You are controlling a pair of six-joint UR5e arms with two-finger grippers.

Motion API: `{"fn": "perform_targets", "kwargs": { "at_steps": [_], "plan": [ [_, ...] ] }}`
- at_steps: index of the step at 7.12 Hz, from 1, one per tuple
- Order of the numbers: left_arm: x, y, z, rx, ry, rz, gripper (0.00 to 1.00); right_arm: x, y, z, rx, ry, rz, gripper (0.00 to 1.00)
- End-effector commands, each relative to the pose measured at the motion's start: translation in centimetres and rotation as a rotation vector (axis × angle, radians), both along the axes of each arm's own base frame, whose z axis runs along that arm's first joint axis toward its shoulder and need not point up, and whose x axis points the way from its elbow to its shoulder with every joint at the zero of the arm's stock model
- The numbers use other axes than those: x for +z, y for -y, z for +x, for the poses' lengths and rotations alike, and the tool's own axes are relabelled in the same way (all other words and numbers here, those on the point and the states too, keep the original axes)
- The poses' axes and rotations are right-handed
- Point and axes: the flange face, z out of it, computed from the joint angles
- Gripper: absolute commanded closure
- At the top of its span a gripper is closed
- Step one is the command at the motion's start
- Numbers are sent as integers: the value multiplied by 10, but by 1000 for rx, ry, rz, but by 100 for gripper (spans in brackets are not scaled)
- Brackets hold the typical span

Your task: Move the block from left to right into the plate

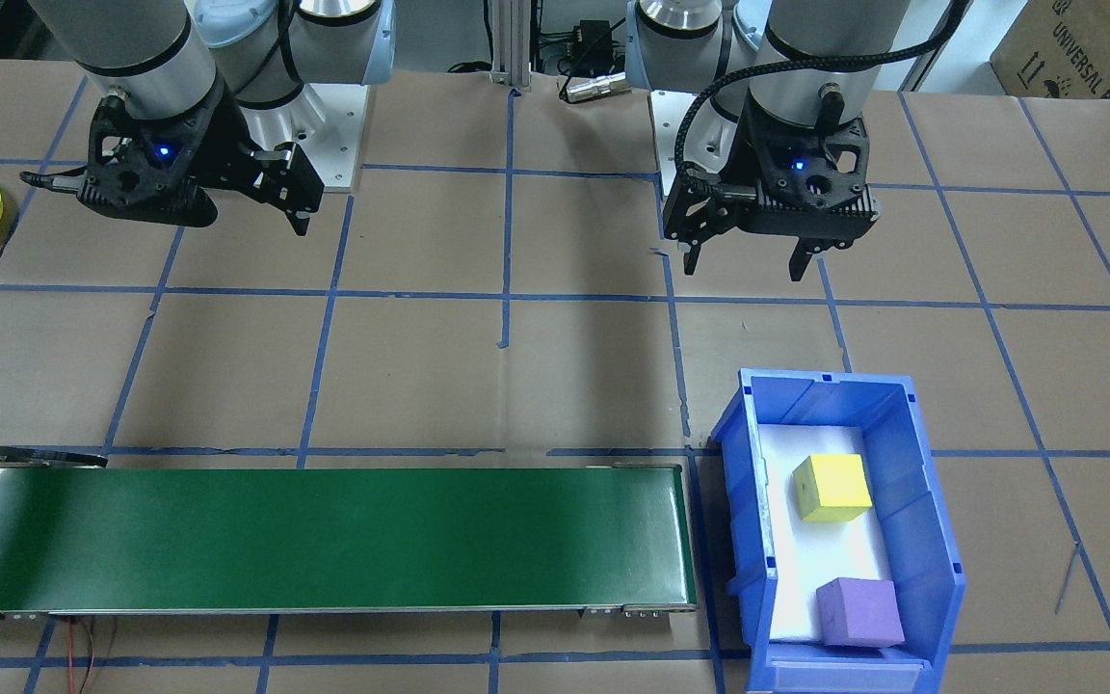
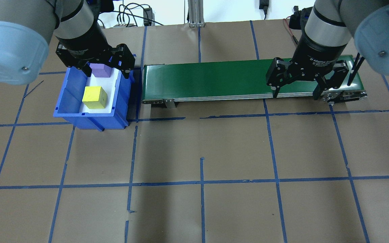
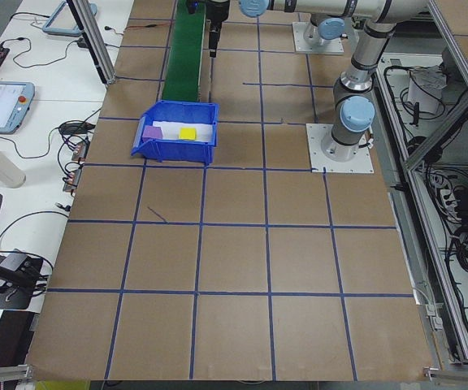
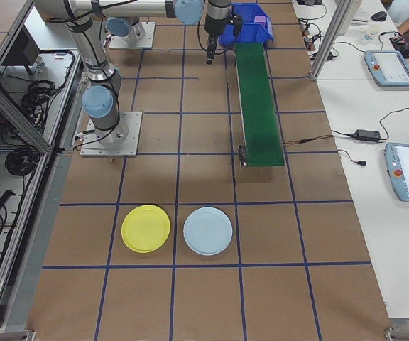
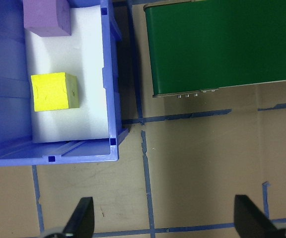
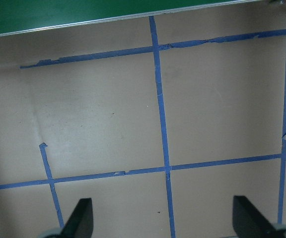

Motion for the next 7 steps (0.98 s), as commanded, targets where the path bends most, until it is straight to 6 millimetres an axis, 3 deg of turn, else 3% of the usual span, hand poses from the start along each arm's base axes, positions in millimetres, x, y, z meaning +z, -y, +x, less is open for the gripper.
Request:
{"fn": "perform_targets", "kwargs": {
  "at_steps": [1,4,6,7],
  "plan": [
    [2,1,3,5,-5,-3,0,0,0,0,0,0,0,0],
    [8,9,21,35,-6,-3,0,0,0,0,0,0,0,0],
    [-26,51,63,88,1,24,0,0,0,0,3,0,0,0],
    [-53,90,110,152,-9,-23,0,0,0,0,3,0,0,0]
  ]
}}
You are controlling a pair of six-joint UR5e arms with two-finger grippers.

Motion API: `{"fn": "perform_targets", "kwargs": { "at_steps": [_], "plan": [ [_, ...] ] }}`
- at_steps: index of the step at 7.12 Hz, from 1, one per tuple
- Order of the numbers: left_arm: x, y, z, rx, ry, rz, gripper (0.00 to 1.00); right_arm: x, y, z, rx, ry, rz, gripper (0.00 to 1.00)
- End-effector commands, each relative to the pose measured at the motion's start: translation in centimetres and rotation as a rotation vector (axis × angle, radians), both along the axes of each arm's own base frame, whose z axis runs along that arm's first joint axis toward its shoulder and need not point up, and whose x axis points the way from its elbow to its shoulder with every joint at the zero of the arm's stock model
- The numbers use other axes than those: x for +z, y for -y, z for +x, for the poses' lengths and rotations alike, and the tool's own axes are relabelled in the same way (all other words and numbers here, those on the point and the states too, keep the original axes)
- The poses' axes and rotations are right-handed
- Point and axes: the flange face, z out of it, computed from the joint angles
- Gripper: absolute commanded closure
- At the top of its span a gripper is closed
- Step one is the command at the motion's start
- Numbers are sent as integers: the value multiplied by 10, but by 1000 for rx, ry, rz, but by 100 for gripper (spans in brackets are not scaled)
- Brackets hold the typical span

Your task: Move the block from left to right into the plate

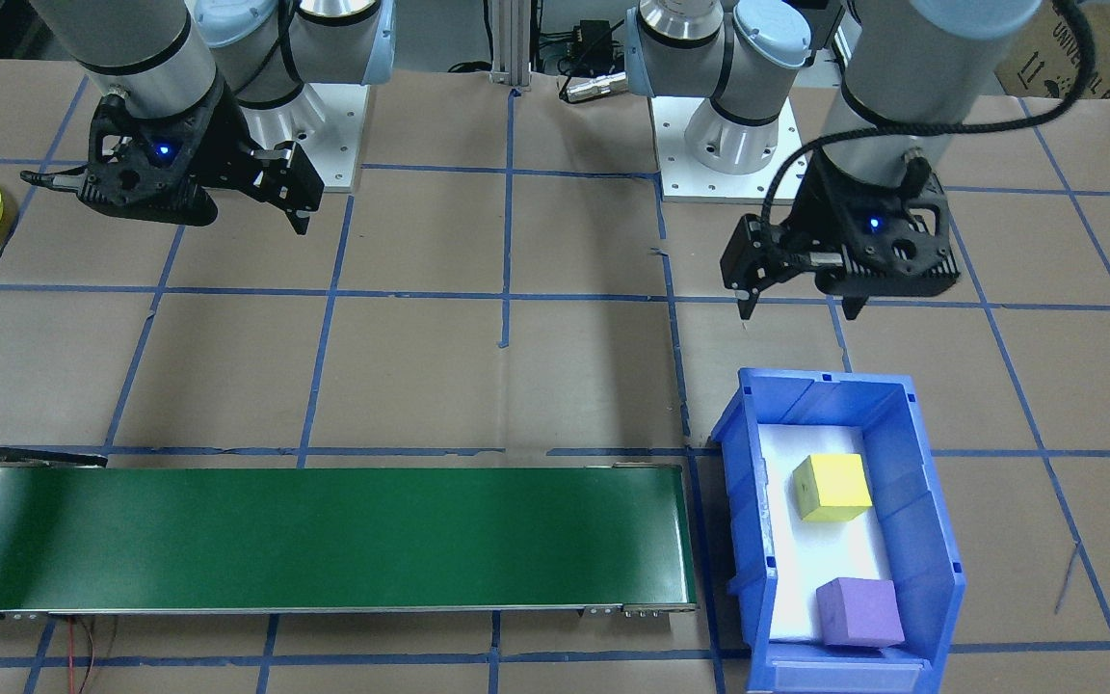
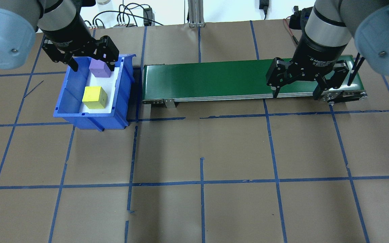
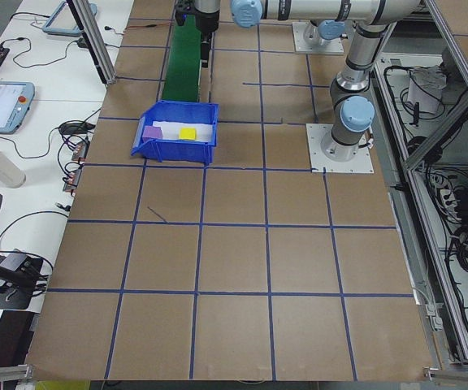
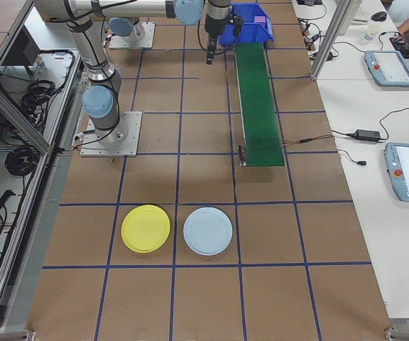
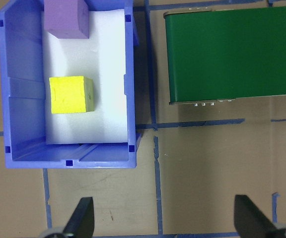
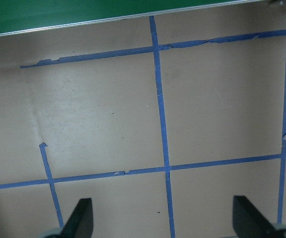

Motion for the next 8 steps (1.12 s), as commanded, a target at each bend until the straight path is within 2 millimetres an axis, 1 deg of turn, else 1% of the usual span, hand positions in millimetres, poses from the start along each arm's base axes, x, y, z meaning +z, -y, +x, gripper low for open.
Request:
{"fn": "perform_targets", "kwargs": {
  "at_steps": [1,3,4,5,6,7,8],
  "plan": [
    [-61,64,81,72,-2,-28,0,0,0,0,-1,0,0,0],
    [-124,93,107,44,-7,18,0,0,0,0,-1,0,0,0],
    [-151,109,110,42,-5,-5,0,0,0,0,-1,0,0,0],
    [-176,119,111,33,-16,-4,0,0,0,0,1,0,0,0],
    [-187,131,108,22,-51,-57,0,0,0,0,-1,0,0,0],
    [-191,145,111,-24,-38,-96,0,0,0,0,1,0,0,0],
    [-200,167,115,-50,-34,-105,0,0,0,0,-1,0,0,0]
  ]
}}
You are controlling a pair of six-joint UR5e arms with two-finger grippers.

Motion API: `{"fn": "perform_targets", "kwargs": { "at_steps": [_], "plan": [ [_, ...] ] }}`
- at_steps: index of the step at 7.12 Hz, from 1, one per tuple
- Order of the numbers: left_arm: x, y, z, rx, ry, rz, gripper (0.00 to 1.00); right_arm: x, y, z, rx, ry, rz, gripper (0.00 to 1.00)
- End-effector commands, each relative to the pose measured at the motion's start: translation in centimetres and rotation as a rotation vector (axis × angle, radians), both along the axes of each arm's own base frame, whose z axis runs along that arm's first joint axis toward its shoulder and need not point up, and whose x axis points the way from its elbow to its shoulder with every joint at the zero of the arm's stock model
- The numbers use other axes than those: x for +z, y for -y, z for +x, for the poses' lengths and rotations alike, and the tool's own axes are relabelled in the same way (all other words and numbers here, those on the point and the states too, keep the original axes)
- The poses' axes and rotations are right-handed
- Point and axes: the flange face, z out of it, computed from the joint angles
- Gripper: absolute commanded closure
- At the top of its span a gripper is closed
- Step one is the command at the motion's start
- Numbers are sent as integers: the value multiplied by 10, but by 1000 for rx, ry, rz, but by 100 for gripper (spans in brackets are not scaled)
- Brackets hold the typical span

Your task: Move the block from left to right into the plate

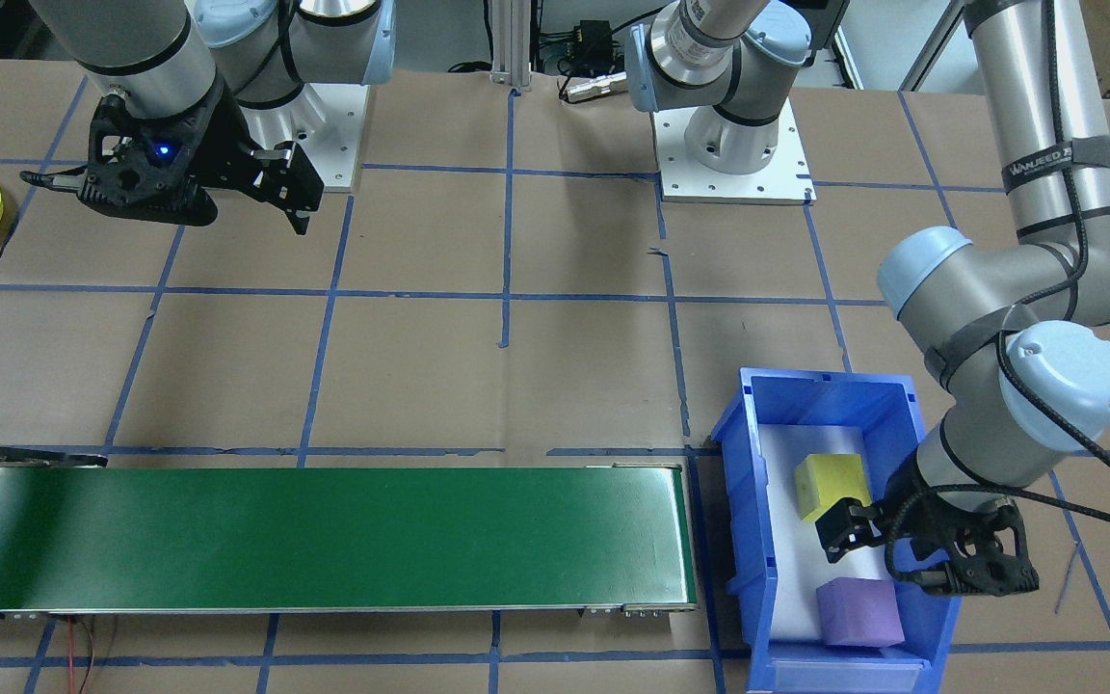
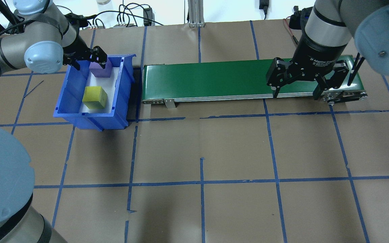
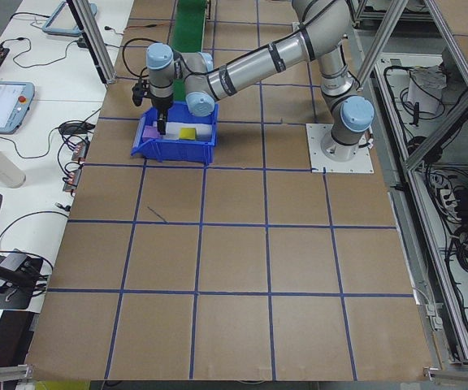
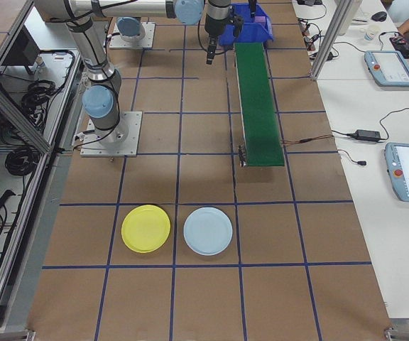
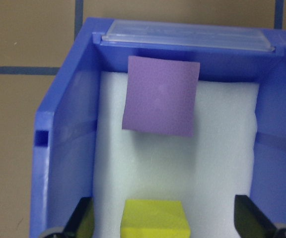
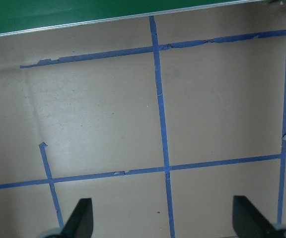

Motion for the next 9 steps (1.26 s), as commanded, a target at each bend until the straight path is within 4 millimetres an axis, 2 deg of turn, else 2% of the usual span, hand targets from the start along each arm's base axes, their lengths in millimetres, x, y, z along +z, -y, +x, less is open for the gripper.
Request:
{"fn": "perform_targets", "kwargs": {
  "at_steps": [1,6,8,9],
  "plan": [
    [-24,34,5,-60,6,-17,0,0,0,0,-1,0,0,0],
    [-56,48,7,-65,7,-18,3,0,0,0,-1,0,0,0],
    [-60,47,6,-67,4,-13,24,0,0,0,-1,0,0,0],
    [-59,47,2,-71,4,-11,26,0,0,0,-1,0,0,0]
  ]
}}
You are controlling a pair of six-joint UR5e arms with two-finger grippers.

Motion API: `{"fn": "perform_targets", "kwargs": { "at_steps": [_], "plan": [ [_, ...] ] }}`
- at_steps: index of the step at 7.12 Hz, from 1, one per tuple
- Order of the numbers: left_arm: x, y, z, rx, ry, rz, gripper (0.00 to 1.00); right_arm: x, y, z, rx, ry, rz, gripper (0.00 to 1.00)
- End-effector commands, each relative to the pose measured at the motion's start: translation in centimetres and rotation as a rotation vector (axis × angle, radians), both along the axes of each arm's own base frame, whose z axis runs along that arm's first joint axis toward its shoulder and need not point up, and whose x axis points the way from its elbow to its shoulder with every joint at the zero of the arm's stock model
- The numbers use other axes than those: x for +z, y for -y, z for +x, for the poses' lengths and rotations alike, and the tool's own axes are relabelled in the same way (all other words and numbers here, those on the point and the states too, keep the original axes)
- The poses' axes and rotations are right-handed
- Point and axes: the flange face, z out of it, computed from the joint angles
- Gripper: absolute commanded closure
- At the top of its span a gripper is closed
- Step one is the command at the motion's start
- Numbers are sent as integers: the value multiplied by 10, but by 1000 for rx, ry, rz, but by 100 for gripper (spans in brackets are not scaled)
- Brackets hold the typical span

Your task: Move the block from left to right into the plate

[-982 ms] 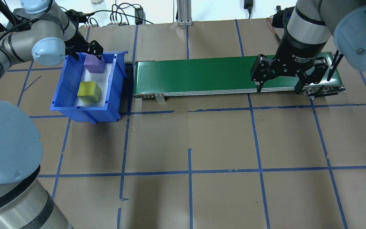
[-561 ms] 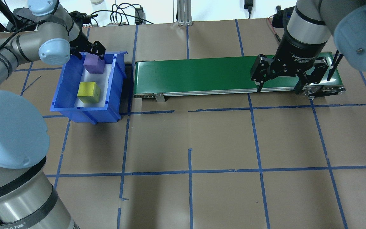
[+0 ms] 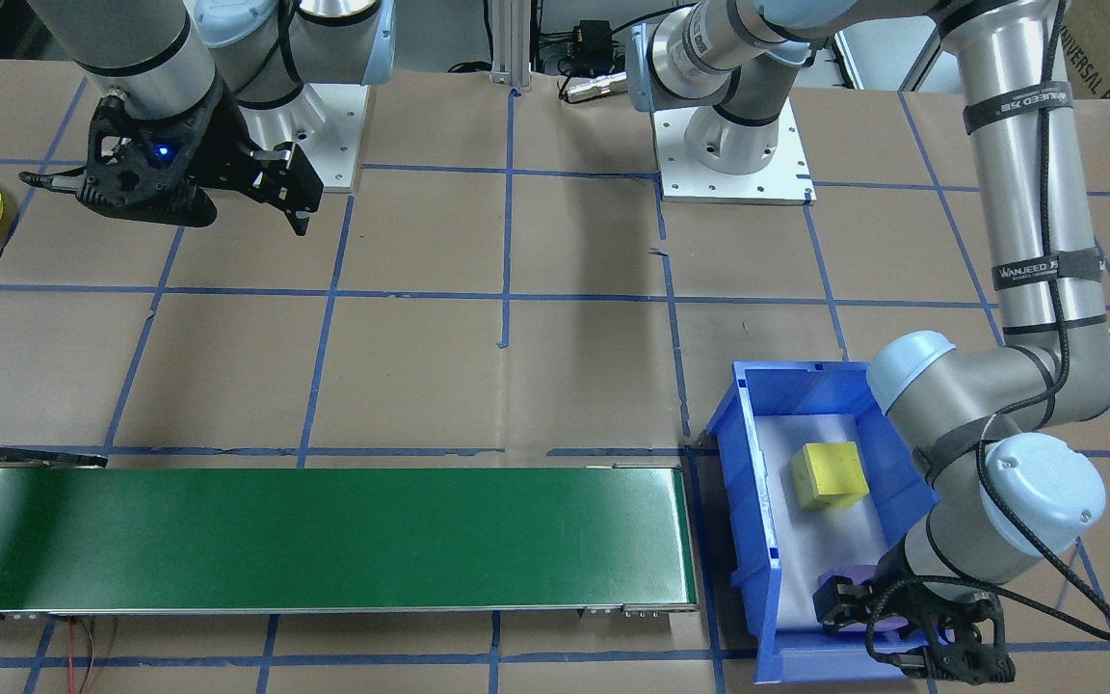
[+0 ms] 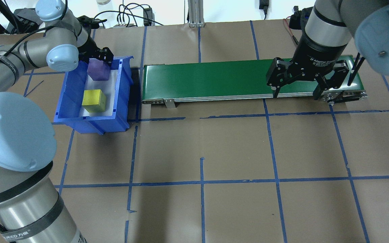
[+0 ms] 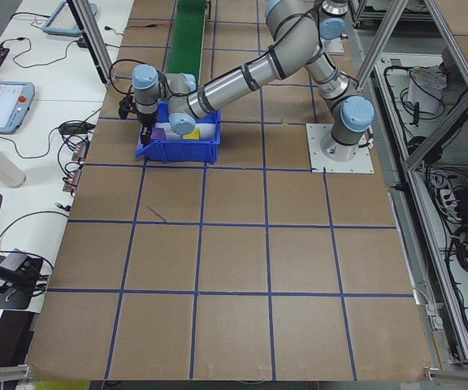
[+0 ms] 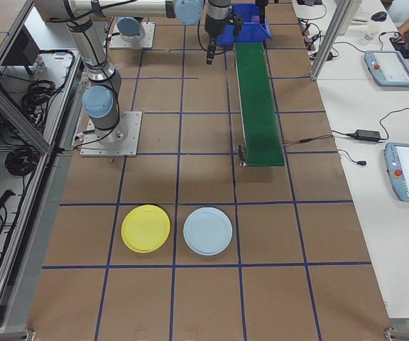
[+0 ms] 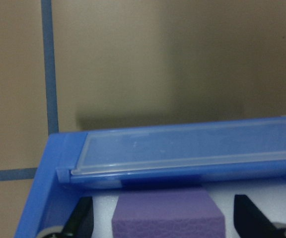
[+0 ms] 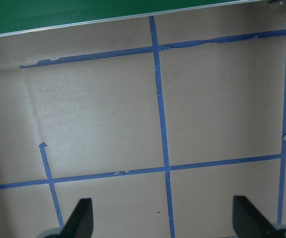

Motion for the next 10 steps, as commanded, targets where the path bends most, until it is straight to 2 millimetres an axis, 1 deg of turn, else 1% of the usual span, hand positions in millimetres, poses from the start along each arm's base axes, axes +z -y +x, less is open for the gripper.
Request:
{"fn": "perform_targets", "kwargs": {
  "at_steps": [1,2,3,5,6,7,9,10],
  "plan": [
    [0,-2,-4,-5,-2,9,26,0,0,0,0,0,0,0],
    [5,-5,-6,-5,-5,19,26,0,0,0,-2,0,0,0],
    [12,-7,-12,-10,-5,26,28,0,0,0,0,0,0,0],
    [33,-15,-14,1,-8,50,28,0,0,0,0,0,0,0],
    [39,-18,-14,2,-4,56,37,0,0,0,0,0,0,0],
    [37,-19,-14,4,-4,59,40,1,-1,1,0,0,-1,0],
    [34,-19,-14,5,-3,64,40,1,-1,1,0,0,-1,0],
    [38,-19,-14,5,-3,61,40,1,-1,1,0,0,-1,0]
  ]
}}
